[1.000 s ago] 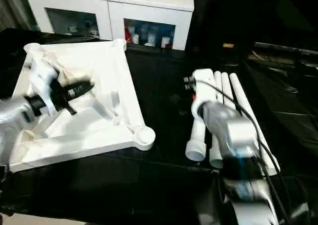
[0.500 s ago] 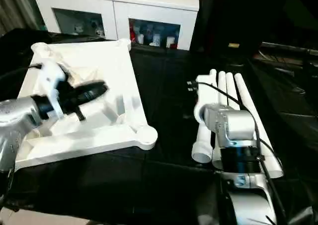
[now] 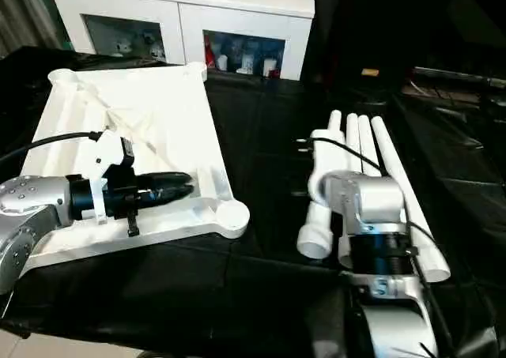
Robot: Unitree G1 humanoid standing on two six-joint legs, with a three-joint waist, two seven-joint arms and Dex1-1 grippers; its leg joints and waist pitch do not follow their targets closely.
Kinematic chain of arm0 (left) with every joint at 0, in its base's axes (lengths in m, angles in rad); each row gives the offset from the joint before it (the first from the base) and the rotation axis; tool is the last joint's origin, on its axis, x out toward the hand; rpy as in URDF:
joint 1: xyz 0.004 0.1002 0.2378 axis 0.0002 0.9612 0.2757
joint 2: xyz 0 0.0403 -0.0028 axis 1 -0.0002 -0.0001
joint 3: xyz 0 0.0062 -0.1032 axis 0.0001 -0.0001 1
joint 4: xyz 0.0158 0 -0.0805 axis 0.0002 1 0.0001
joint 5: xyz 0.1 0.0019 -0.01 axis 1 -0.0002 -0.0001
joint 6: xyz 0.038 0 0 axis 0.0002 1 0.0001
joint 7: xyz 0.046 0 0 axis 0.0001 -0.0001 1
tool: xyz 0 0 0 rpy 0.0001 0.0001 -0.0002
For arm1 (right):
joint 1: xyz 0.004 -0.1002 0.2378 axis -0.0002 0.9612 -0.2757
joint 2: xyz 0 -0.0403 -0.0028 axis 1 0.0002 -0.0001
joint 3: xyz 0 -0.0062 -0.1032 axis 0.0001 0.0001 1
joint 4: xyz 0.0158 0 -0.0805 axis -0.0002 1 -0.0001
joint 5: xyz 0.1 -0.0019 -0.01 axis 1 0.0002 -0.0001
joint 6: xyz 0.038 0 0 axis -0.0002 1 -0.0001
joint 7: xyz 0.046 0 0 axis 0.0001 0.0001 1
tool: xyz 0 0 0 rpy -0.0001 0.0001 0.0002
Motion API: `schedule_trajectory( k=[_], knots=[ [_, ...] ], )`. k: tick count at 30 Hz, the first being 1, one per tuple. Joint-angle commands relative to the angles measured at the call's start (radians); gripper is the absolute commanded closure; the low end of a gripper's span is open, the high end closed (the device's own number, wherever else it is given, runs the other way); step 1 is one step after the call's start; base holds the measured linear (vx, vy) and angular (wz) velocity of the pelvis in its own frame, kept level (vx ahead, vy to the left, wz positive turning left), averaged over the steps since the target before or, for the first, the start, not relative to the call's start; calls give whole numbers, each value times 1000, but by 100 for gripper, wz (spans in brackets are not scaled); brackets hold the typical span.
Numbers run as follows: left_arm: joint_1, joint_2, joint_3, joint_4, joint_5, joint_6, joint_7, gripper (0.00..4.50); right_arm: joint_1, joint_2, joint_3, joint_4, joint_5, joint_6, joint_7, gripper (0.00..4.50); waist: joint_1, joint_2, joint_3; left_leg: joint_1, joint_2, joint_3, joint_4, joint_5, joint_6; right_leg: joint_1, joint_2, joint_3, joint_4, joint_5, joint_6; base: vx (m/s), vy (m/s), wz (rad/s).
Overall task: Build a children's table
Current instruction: Pick table leg
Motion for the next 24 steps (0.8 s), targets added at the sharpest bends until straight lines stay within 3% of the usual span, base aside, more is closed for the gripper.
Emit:
schedule_trajectory(
  k=[1, 7, 11, 12, 18, 20, 21, 23, 24],
  knots=[
    [-5, 12, -3, -14, 14, -5, 7, 353, -13, 16, -8, -10, 28, 14, 16, 0, -4, 22, -74, 29, 52, -19, -73, -127, -84, 40, -73, 51, -65, 39, -193, 0, 0, 0],
    [-6, 21, 0, -15, 23, -12, 14, 353, -43, 56, -33, -94, 81, -36, 39, 0, -3, 24, -75, 28, 53, -21, -74, -110, -81, 40, -72, 48, -61, 73, -190, 0, 0, 0],
    [-4, 27, 8, -21, 14, -4, 16, 353, -59, 60, -64, -124, 82, -69, 24, 0, 0, 26, -74, 30, 52, -19, -75, -124, -94, 37, -72, 50, -62, 50, -179, 0, 0, 0],
    [0, 30, 11, -22, 14, -6, 15, 353, -59, 45, -83, -127, 55, -69, -12, 0, 0, 31, -74, 31, 51, -19, -75, -124, -100, 36, -70, 49, -62, 52, -175, 0, 0, 0],
    [-5, 32, 1, -11, 22, -16, 10, 353, -29, 27, -76, -34, 17, -6, -60, 0, -1, 31, -77, 29, 47, -19, -72, -120, -112, 41, -70, 49, -62, 65, -175, 0, 0, 0],
    [-11, 34, -7, -2, 26, -18, 6, 353, -16, 40, -83, 10, 27, -11, -56, 0, -1, 31, -77, 27, 48, -20, -72, -127, -107, 42, -73, 50, -63, 61, -182, 0, 0, 0],
    [-15, 34, -13, 1, 19, -11, -1, 353, -13, 58, -92, 49, 44, -35, -38, 0, -1, 38, -78, 27, 47, -21, -70, -128, -106, 42, -74, 50, -61, 65, -188, 0, 0, 0],
    [-17, 32, -14, 2, 16, -11, -4, 353, -16, 72, -104, 66, 60, -67, -27, 0, -4, 32, -79, 24, 48, -21, -70, -119, -96, 45, -75, 49, -60, 85, -197, 0, 0, 0],
    [-21, 29, -18, 3, 15, -12, -3, 353, -37, 103, -150, 109, 96, -81, -25, 0, -6, 34, -79, 24, 48, -21, -69, -113, -89, 46, -75, 49, -59, 90, -201, 0, 0, 0]
  ],
)
